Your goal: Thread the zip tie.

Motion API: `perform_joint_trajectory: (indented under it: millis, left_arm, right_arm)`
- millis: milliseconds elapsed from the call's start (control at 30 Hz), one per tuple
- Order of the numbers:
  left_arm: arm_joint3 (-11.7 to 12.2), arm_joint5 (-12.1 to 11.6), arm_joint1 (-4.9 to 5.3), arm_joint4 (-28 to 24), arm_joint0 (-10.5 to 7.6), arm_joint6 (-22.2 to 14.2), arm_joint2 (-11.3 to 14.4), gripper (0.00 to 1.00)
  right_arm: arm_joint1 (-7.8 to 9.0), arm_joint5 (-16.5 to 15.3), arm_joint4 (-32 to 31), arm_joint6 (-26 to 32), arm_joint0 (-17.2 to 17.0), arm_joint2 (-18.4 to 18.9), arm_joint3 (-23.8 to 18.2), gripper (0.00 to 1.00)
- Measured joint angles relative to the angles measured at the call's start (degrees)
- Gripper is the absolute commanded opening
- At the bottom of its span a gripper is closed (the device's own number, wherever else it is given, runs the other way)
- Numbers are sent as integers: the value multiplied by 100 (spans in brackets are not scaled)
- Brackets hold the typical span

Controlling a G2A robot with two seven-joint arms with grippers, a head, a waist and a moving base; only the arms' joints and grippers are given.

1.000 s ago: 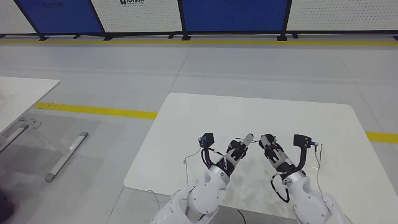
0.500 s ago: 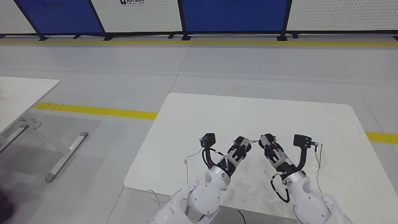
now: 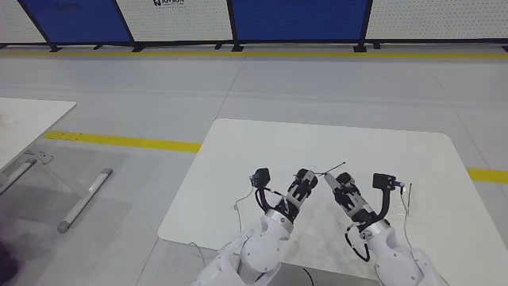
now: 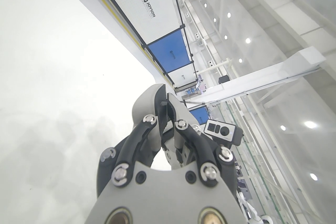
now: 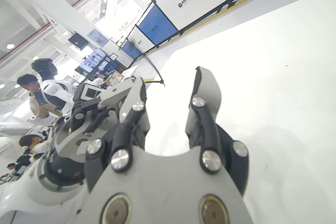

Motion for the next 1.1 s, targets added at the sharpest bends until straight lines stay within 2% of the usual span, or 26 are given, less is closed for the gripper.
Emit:
perform_joint_trajectory:
  millis: [133, 233, 467, 667, 833, 1000, 1100]
  left_arm:
    - [-62, -118, -27, -384, 39, 126, -70, 0]
    - [-107, -232, -31, -752, 69, -89, -104, 0]
    - [-106, -232, -30, -730, 69, -80, -102, 0]
    - [-70, -250, -31, -774, 60, -73, -146, 0]
    - [-52, -215, -35, -824, 79, -80, -147, 0]
    - [-52, -216, -35, -823, 79, -82, -147, 0]
    - [-45, -250, -36, -853, 84, -133, -139, 0]
  right_arm:
    - [10, 94, -171, -51, -42, 28, -45, 100]
    - [28, 217, -372, 79, -47, 56, -32, 100]
    - [28, 225, -381, 74, -44, 60, -30, 100]
    - [42, 404, -792, -166, -34, 140, 31, 100]
    - [77, 639, -2047, -42, 8, 80, 73, 100]
    - [89, 629, -1741, -57, 23, 77, 76, 100]
    - [99, 648, -2371, -159, 15, -13, 73, 100]
